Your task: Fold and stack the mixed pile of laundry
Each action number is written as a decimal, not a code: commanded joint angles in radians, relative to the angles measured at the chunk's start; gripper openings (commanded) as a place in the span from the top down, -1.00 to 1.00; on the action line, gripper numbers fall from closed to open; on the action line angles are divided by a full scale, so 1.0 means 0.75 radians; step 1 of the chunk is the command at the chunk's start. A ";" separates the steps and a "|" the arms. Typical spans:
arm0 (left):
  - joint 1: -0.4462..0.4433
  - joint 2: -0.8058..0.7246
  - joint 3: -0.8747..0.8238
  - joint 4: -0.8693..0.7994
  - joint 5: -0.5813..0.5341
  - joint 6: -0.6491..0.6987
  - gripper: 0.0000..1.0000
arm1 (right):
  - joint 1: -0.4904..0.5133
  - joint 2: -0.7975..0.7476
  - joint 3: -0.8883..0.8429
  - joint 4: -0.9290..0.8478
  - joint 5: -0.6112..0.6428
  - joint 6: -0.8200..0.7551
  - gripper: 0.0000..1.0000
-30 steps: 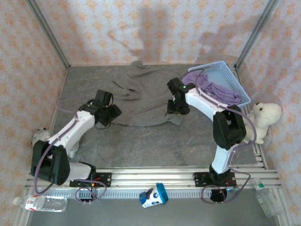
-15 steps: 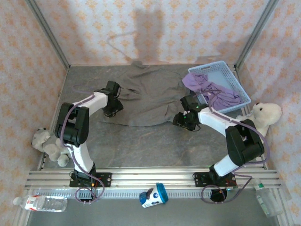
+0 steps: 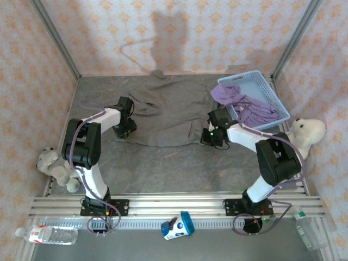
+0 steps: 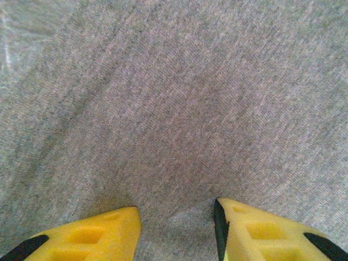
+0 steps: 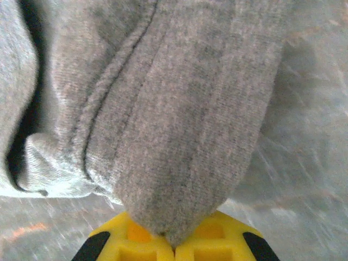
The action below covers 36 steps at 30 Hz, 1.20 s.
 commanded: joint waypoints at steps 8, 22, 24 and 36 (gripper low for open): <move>-0.011 -0.371 -0.479 -0.161 0.010 -0.121 0.15 | -0.011 -0.060 0.197 -0.654 0.234 -0.254 1.00; 0.005 -0.785 -0.431 -0.478 -0.106 -0.121 -0.58 | 0.025 -0.096 0.063 -0.502 0.027 -0.014 0.97; 0.005 -0.831 -0.497 -0.473 -0.062 -0.157 -0.46 | 0.036 -0.085 0.050 -0.495 0.028 -0.007 0.97; -0.011 -0.933 -0.789 -0.240 0.002 -0.383 -0.07 | 0.107 -0.051 0.038 -0.490 0.054 0.055 0.95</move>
